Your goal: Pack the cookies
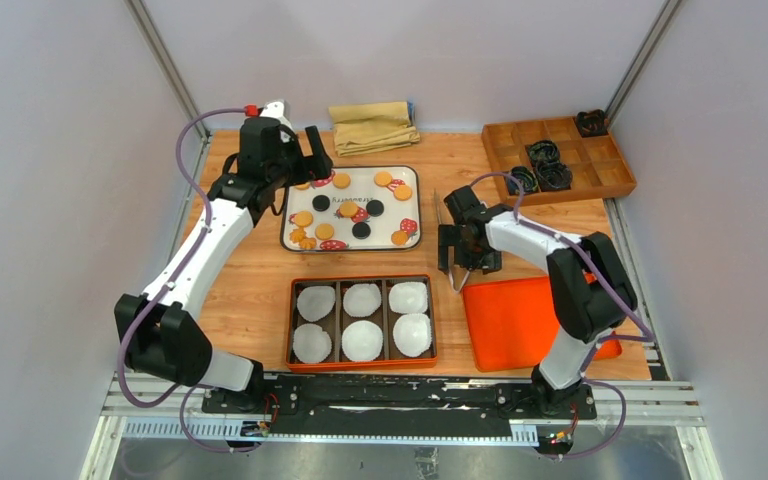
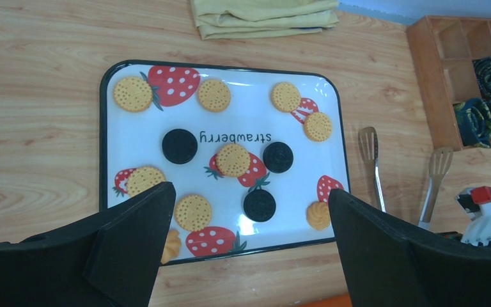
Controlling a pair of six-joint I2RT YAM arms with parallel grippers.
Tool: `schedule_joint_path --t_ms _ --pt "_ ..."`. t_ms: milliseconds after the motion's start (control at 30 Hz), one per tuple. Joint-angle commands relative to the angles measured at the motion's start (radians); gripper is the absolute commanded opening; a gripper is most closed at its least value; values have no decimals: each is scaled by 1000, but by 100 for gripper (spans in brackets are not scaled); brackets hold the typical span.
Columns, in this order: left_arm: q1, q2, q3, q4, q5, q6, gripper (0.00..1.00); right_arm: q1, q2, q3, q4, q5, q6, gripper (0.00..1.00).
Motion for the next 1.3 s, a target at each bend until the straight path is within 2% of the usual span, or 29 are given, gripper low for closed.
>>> schedule_joint_path --t_ms 0,200,533,633,800,867,1067,1267 --pt "-6 -18 -18 14 -29 13 99 15 83 69 6 34 27 100" --pt "-6 -14 -21 22 -17 16 99 9 146 133 5 132 79 100" --pt "-6 -19 -29 30 -17 23 99 -1 234 206 0 163 108 99" --pt "-6 -15 -28 29 -16 23 99 -3 243 204 -3 177 114 94" --pt "-6 -14 -29 29 -12 22 99 -2 210 175 -3 196 99 74" --pt "-6 -12 -29 32 -6 20 99 2 181 161 -3 198 90 70" --pt "-6 -14 -28 30 -3 19 99 38 80 189 -45 228 41 64" --pt "-6 -29 -25 30 1 15 99 92 23 327 -177 279 -28 63"
